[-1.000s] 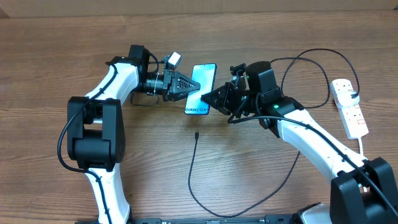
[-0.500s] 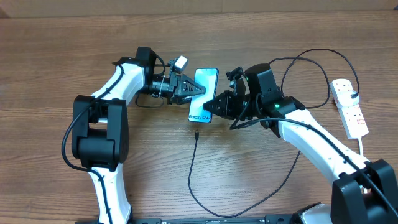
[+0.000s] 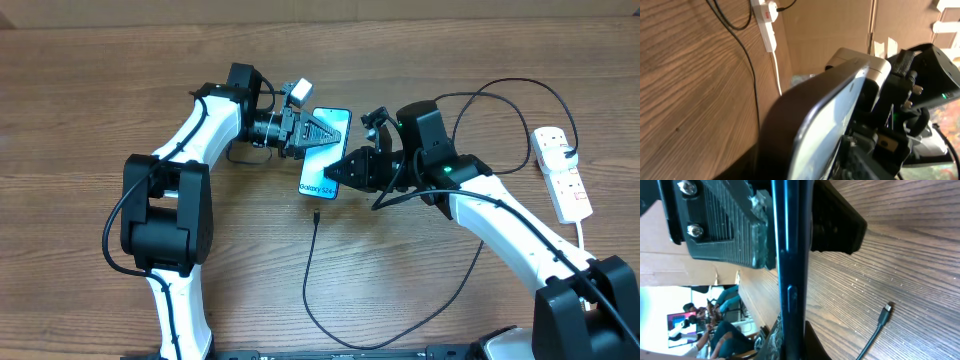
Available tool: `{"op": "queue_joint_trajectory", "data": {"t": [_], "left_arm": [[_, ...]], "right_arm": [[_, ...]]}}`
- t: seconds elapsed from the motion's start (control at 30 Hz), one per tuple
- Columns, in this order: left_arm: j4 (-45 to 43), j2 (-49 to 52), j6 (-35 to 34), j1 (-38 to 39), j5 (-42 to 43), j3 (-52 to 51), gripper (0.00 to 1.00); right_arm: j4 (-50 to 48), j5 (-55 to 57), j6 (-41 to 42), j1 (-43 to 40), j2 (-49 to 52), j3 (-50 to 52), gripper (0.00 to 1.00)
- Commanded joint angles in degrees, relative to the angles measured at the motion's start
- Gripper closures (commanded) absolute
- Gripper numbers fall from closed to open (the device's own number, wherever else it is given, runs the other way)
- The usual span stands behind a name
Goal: Plug charger to phone and switch on socket
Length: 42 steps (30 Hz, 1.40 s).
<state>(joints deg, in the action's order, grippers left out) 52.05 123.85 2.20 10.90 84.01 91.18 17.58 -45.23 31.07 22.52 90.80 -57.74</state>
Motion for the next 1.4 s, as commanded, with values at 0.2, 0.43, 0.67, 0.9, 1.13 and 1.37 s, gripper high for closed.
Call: {"op": "queue_joint_trajectory", "data": {"t": [0.2,0.43,0.67,0.9,1.13,1.37], "left_arm": [[0.2,-1.1,0.4,2.4,6.6,2.5,0.75],[0.6,-1.1,-2.4,2.4,6.6,2.5,0.96],[1.3,-1.1,-2.4,2.4,6.6,2.5,0.96],[1.5,-1.1,-2.4,2.3,6.6,2.5,0.96],[1.5,-1.1,-2.4,2.0,5.4,2.5,0.96],[1.7,-1.1,-2.4,2.0,5.4,2.5,0.85]], "right_arm": [[0.6,-5.7,0.4,-3.3,0.9,0.4,0.96],[1.4,-6.2,0.1,-3.4,0.9,0.4,0.96],[1.3,-4.3,-0.1,-3.7,0.9,0.4,0.76],[1.4,-4.3,-0.1,-3.7,0.9,0.4,0.71],[2.5,-4.4,-0.1,-3.7,0.9,0.4,0.76],[4.0,-4.3,-1.4,-3.7,0.9,0.4,0.96]]}}
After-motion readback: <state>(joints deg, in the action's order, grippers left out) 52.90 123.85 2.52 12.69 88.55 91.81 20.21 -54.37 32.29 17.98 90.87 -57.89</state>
